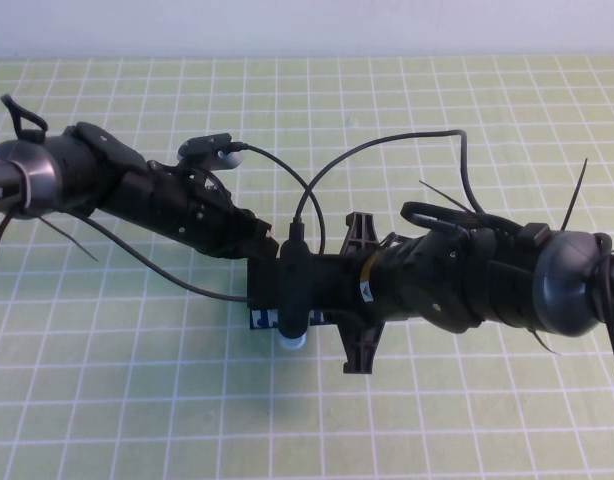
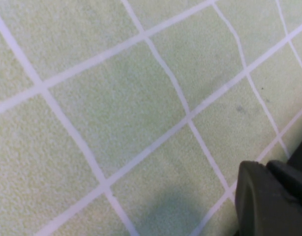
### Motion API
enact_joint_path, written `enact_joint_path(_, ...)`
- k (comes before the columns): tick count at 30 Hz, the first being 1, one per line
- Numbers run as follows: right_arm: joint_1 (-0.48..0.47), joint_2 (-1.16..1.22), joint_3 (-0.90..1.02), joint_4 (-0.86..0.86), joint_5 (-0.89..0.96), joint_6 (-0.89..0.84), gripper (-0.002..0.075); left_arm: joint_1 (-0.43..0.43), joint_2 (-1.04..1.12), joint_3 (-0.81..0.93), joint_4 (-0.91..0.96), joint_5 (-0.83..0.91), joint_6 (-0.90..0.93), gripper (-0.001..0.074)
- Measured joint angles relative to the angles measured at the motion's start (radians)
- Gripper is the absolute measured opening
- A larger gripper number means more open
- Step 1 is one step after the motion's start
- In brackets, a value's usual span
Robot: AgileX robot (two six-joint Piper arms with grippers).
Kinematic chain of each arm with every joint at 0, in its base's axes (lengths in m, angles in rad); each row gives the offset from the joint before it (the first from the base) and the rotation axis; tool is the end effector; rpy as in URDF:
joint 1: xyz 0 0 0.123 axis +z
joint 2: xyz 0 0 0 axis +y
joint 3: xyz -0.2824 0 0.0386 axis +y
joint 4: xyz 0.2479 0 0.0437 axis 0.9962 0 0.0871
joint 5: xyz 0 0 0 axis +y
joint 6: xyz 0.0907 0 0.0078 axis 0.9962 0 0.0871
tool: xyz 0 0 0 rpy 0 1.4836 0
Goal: Take glasses out of glasses case
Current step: Pick up the glasses from the glasses case
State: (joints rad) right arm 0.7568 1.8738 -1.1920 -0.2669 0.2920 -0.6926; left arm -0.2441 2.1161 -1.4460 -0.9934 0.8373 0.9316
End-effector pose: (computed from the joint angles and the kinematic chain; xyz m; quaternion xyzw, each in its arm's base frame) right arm 0.2949 0.2690 0.1889 -0.6992 0.6280 -0.0681 0.3348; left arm 0.4049 -0.1593 0.1604 0.2436 0.8912 -0.3326 0.1893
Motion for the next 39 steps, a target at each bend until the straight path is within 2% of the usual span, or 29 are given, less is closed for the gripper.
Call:
enact_joint_path(13, 0.0, -0.04, -0.045, -0.019, 0.038, 0.138, 0.0006, 0.008, -0.013, -0.007, -0.002, 0.001, 0.008, -0.0004)
enact_joint_path(22, 0.0, -0.04, -0.076, -0.022, 0.066, 0.194, -0.0001, 0.096, -0.239, 0.005, -0.008, 0.099, 0.054, -0.0004)
enact_joint_path(25, 0.0, -0.04, -0.09, -0.022, 0.07, 0.208, -0.0003, 0.107, -0.322, 0.057, -0.036, 0.126, 0.151, -0.0004)
enact_joint_path(33, 0.0, -0.04, -0.094, -0.022, 0.077, 0.23, -0.0004, 0.108, -0.354, 0.251, -0.161, 0.249, 0.621, -0.0004)
enact_joint_path(39, 0.0, -0.04, -0.094, -0.022, 0.079, 0.234, -0.0004, 0.108, -0.265, 0.27, -0.157, 0.285, 0.7, -0.0004)
